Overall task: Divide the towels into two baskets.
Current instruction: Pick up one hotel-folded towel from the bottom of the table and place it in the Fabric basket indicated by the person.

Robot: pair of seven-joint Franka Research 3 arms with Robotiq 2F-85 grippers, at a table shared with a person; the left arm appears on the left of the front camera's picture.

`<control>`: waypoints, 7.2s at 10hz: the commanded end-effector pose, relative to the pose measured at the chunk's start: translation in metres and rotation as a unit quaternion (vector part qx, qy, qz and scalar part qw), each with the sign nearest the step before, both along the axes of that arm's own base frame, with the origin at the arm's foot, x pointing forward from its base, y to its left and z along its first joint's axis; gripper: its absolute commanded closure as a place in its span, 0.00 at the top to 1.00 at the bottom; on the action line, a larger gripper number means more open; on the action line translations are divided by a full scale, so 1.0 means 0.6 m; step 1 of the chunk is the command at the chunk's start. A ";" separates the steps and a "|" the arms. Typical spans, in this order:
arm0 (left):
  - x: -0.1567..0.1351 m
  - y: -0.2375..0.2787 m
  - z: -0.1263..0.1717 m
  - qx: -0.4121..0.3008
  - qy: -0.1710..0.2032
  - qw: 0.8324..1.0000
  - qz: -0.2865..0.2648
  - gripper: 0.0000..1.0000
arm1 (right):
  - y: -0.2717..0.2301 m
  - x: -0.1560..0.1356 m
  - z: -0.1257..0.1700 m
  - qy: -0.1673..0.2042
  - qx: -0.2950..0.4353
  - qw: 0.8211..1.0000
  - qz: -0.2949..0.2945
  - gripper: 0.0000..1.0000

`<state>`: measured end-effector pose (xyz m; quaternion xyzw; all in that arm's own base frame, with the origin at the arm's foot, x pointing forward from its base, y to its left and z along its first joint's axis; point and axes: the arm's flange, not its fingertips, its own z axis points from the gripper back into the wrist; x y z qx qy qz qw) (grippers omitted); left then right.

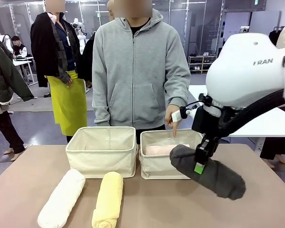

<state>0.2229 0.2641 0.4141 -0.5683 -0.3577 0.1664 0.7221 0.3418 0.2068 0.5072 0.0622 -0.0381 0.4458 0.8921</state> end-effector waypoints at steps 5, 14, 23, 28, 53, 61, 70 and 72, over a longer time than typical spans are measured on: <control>-0.005 0.002 0.004 -0.001 -0.006 1.000 -0.002 1.00 | 0.000 -0.013 0.010 -0.014 -0.026 0.996 0.080 0.15; -0.005 0.002 0.004 -0.001 -0.006 1.000 -0.002 1.00 | 0.087 0.215 0.050 -0.093 -0.106 0.954 0.265 0.37; -0.005 0.002 0.004 -0.001 -0.006 1.000 -0.002 1.00 | 0.141 0.424 -0.130 -0.076 -0.121 0.939 0.311 0.37; -0.005 0.002 0.004 -0.001 -0.006 1.000 -0.002 1.00 | 0.142 0.407 -0.142 -0.073 -0.140 0.934 0.320 1.00; -0.005 0.002 0.004 -0.001 -0.006 1.000 -0.002 1.00 | -0.052 0.278 0.007 0.009 -0.091 0.984 0.151 1.00; -0.005 0.002 0.004 -0.001 -0.006 1.000 -0.002 1.00 | -0.532 0.176 -0.064 0.167 0.327 0.918 -0.149 1.00; -0.005 0.002 0.004 -0.001 -0.006 1.000 -0.002 1.00 | -0.883 0.028 -0.222 0.205 0.559 0.753 -0.281 1.00; -0.005 0.002 0.004 -0.001 -0.006 1.000 -0.002 1.00 | -0.855 0.052 -0.216 0.227 0.541 0.767 -0.262 1.00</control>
